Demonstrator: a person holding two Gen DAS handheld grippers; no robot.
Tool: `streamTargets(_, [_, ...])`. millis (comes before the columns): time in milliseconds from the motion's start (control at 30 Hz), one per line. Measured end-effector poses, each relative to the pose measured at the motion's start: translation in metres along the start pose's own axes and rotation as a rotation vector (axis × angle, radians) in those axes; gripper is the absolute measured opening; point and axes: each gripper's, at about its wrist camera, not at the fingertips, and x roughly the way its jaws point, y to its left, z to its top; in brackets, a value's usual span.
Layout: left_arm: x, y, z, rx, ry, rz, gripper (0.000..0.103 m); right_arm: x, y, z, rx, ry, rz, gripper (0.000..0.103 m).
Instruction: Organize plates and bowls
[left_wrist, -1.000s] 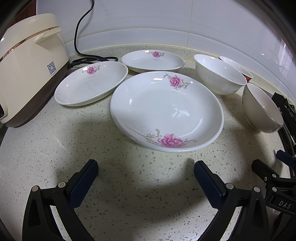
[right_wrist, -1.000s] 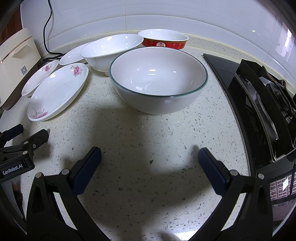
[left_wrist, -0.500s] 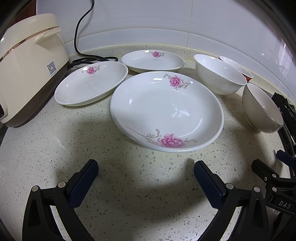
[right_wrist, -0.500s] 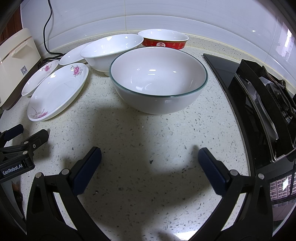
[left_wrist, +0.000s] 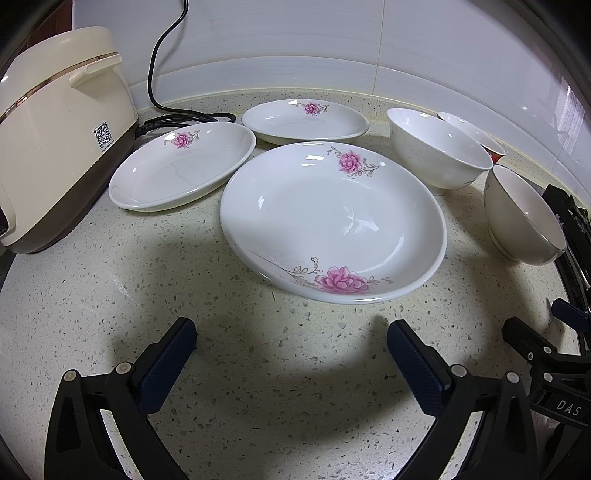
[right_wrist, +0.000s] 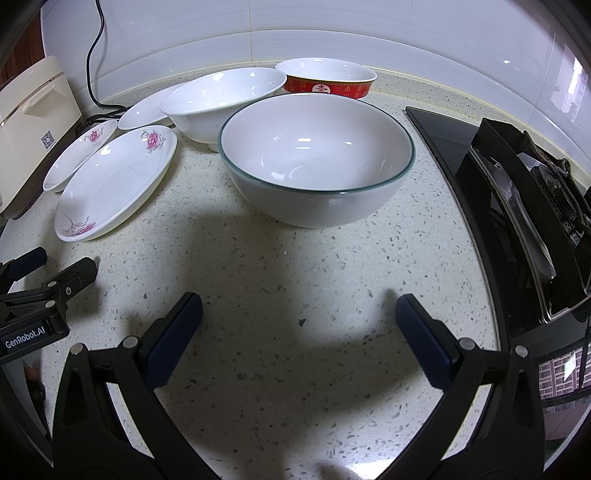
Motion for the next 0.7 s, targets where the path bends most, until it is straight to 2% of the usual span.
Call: streamTargets(700, [0.0000,0.0000,0.0000,0.000,0.000,0.000,0.103,-0.0006,0.0010,-0.0009,0.017,0.001,-0.014,0.103])
